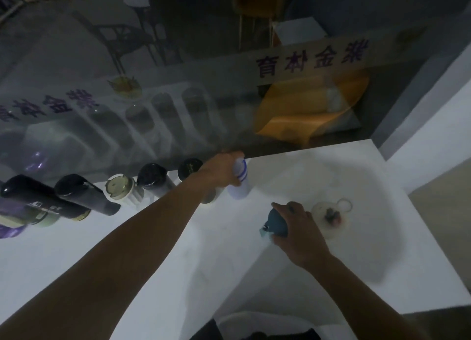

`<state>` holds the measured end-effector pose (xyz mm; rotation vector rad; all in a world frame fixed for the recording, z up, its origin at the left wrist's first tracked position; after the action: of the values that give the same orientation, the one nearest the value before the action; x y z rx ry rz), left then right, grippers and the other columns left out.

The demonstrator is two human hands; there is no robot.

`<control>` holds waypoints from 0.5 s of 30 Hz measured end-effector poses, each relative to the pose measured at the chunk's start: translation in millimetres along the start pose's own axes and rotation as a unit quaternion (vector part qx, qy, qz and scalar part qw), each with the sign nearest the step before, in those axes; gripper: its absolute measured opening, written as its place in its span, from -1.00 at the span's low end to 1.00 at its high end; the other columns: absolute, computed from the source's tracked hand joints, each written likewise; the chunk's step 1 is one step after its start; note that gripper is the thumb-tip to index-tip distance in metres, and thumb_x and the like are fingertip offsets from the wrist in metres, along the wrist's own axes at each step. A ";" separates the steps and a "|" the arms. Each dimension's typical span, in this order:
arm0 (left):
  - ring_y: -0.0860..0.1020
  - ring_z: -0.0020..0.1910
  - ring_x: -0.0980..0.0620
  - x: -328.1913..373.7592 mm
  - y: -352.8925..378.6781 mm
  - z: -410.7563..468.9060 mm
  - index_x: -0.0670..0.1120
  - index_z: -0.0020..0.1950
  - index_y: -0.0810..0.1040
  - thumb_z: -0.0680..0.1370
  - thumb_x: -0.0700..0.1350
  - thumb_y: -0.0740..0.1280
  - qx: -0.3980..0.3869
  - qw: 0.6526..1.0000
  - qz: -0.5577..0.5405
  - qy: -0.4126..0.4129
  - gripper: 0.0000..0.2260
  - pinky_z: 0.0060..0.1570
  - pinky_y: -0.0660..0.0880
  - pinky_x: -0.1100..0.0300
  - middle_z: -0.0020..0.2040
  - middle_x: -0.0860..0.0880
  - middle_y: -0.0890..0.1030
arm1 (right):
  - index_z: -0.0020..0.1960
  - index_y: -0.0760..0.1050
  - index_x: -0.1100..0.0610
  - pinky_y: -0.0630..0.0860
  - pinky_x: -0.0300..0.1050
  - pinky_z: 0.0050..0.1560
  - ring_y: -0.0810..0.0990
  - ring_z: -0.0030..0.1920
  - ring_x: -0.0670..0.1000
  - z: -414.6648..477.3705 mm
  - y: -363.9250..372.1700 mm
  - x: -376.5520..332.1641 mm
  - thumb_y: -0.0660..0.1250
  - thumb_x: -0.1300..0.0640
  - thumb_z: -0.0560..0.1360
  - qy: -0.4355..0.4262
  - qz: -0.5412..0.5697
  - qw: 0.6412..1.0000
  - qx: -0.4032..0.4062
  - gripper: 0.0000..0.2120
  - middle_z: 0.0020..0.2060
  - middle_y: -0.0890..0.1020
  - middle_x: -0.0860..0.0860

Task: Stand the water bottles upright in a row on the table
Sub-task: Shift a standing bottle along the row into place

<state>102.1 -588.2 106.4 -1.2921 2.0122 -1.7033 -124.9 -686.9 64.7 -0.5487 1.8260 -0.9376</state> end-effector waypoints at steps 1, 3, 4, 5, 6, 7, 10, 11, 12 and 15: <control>0.42 0.39 -0.15 -1.6 0.4 0.8 -0.07 0.47 0.31 0.39 -0.04 0.56 -0.005 1.000 0.002 0.003 -0.28 0.36 0.37 0.03 0.44 -0.11 0.41 | 0.48 0.25 -0.09 0.48 0.03 0.21 0.40 0.25 0.15 -0.9 1.2 -0.5 0.42 0.04 0.42 0.011 0.004 1.000 0.008 -0.32 0.41 0.23 0.04; 0.42 0.39 -0.14 -6.1 2.1 3.7 -0.06 0.47 0.31 0.39 -0.03 0.55 0.000 1.000 0.002 0.008 -0.28 0.36 0.36 0.05 0.44 -0.09 0.41 | 0.47 0.24 -0.09 0.50 0.04 0.21 0.40 0.28 0.18 -2.8 3.8 -1.4 0.42 0.05 0.42 0.024 0.009 0.999 0.020 -0.32 0.43 0.20 0.06; 0.42 0.39 -0.14 -7.9 3.0 4.9 -0.06 0.47 0.31 0.39 -0.02 0.55 0.003 1.000 -0.002 0.012 -0.27 0.36 0.37 0.05 0.45 -0.08 0.40 | 0.48 0.24 -0.08 0.51 0.02 0.18 0.40 0.27 0.18 -3.7 5.3 -1.6 0.42 0.06 0.42 0.026 0.011 0.999 0.022 -0.32 0.42 0.22 0.07; 0.41 0.39 -0.14 -9.3 4.4 5.8 -0.06 0.48 0.31 0.39 -0.03 0.55 0.003 1.000 -0.005 0.015 -0.27 0.37 0.37 0.05 0.45 -0.08 0.40 | 0.48 0.23 -0.07 0.50 -0.01 0.15 0.41 0.25 0.17 -5.0 6.3 -1.9 0.41 0.07 0.43 0.026 0.012 0.999 0.022 -0.32 0.40 0.24 0.07; 0.41 0.40 -0.14 -10.9 5.6 6.9 -0.06 0.48 0.30 0.39 -0.03 0.55 0.004 1.000 -0.008 0.017 -0.27 0.38 0.37 0.05 0.46 -0.09 0.39 | 0.48 0.23 -0.06 0.49 -0.03 0.12 0.42 0.23 0.16 -5.7 6.9 -2.0 0.41 0.09 0.43 0.024 0.010 0.999 0.022 -0.32 0.38 0.27 0.07; 0.39 0.41 -0.13 -13.2 6.8 7.8 -0.06 0.49 0.29 0.39 -0.03 0.55 0.003 1.000 -0.013 0.018 -0.26 0.38 0.36 0.05 0.47 -0.09 0.37 | 0.48 0.23 -0.05 0.48 -0.05 0.09 0.42 0.22 0.16 -6.0 6.4 -2.4 0.40 0.10 0.43 0.023 0.007 0.999 0.023 -0.33 0.36 0.29 0.07; 0.34 0.45 -0.12 -19.9 8.5 9.6 -0.05 0.52 0.26 0.39 -0.04 0.55 0.005 0.999 -0.045 0.028 -0.23 0.39 0.30 0.11 0.50 -0.08 0.32 | 0.47 0.24 -0.06 0.50 -0.01 0.07 0.44 0.20 0.17 -2.2 2.2 -3.8 0.38 0.11 0.42 0.028 0.005 1.000 0.010 -0.34 0.34 0.31 0.07; 0.31 0.47 -0.12 -21.8 8.7 10.0 -0.04 0.53 0.23 0.39 -0.04 0.55 0.001 0.998 -0.054 0.033 -0.20 0.40 0.28 0.11 0.51 -0.08 0.30 | 0.46 0.25 -0.06 0.52 0.02 0.08 0.45 0.20 0.18 0.6 -0.1 -5.3 0.37 0.11 0.42 0.029 0.008 1.000 0.006 -0.35 0.33 0.33 0.07; 0.27 0.48 -0.13 -23.3 8.4 9.8 -0.02 0.55 0.18 0.39 -0.03 0.55 -0.006 0.998 -0.061 0.035 -0.17 0.41 0.27 0.08 0.53 -0.08 0.26 | 0.45 0.26 -0.06 0.53 0.04 0.09 0.47 0.19 0.18 3.8 -3.9 -6.8 0.36 0.10 0.41 0.030 0.014 0.999 0.005 -0.36 0.32 0.34 0.07; 0.14 0.52 -0.18 -25.6 4.4 -0.5 0.13 0.56 0.03 0.37 0.07 0.54 -0.001 0.998 -0.055 0.019 -0.08 0.45 0.26 -0.07 0.57 -0.02 0.10 | 0.43 0.29 -0.06 0.55 0.06 0.12 0.52 0.16 0.17 17.4 -21.5 -12.3 0.38 0.09 0.41 0.030 0.010 0.999 0.011 -0.38 0.27 0.39 0.08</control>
<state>114.9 -569.7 93.4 -1.4053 1.9990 -1.7851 -104.7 -697.3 84.8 -0.4916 1.8702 -0.9681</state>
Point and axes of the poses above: each hand's wrist, its own z-axis towards the middle knuckle, its own y-axis out of the palm, x = y × z, the point moved 3 cm from there along z, towards the middle knuckle
